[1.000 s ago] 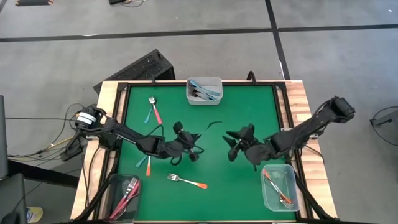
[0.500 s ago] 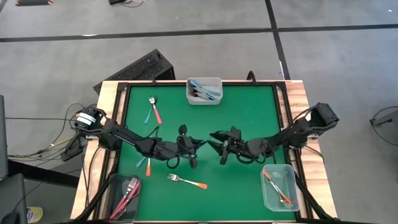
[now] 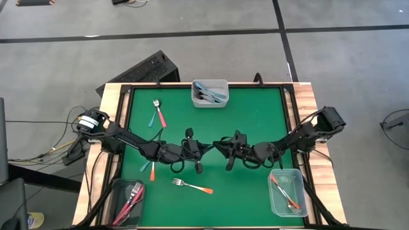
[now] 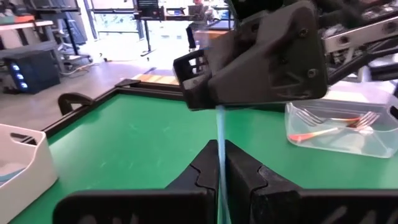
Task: Sort silverware by color (type)
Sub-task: Put the blue fork into the white bin
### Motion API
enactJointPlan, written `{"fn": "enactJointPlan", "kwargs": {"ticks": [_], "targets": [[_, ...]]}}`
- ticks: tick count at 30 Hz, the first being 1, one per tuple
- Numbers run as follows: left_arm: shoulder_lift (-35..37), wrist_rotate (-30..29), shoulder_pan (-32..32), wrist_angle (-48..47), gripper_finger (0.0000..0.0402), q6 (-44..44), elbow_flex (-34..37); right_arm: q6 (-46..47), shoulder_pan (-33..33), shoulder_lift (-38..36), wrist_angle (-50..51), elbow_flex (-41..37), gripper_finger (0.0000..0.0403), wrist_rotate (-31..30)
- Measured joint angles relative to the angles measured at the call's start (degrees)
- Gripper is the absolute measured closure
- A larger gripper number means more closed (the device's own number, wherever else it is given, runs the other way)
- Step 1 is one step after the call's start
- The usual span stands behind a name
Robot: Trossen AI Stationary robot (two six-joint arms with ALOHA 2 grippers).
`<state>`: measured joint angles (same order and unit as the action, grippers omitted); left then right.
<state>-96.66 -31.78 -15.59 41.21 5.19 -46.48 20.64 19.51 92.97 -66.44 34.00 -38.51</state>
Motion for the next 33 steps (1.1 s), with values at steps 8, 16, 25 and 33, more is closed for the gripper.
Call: {"fn": "enactJointPlan", "kwargs": {"ticks": [8, 16, 25, 33], "targets": [[-0.02, 4.4, 0.93, -4.47, 0.04, 2.52, -0.02, -3.27, -0.23, 0.0, 1.02, 0.04, 0.0388, 2.42], [0.0, 2.82, 3.2, -16.46, 0.036, 9.05, 0.0, -2.05, -7.33, -7.49, 27.17, 3.58, 0.0389, 6.54], [0.0, 0.34, 4.63, -33.95, 0.032, 17.52, 0.07, -17.6, -23.03, -9.95, 67.33, 22.35, 0.039, 4.68], [0.0, -0.77, 4.53, -38.4, 0.0319, 14.69, 0.02, -36.03, -40.52, -0.33, 76.55, 37.29, 0.039, 17.05]]}}
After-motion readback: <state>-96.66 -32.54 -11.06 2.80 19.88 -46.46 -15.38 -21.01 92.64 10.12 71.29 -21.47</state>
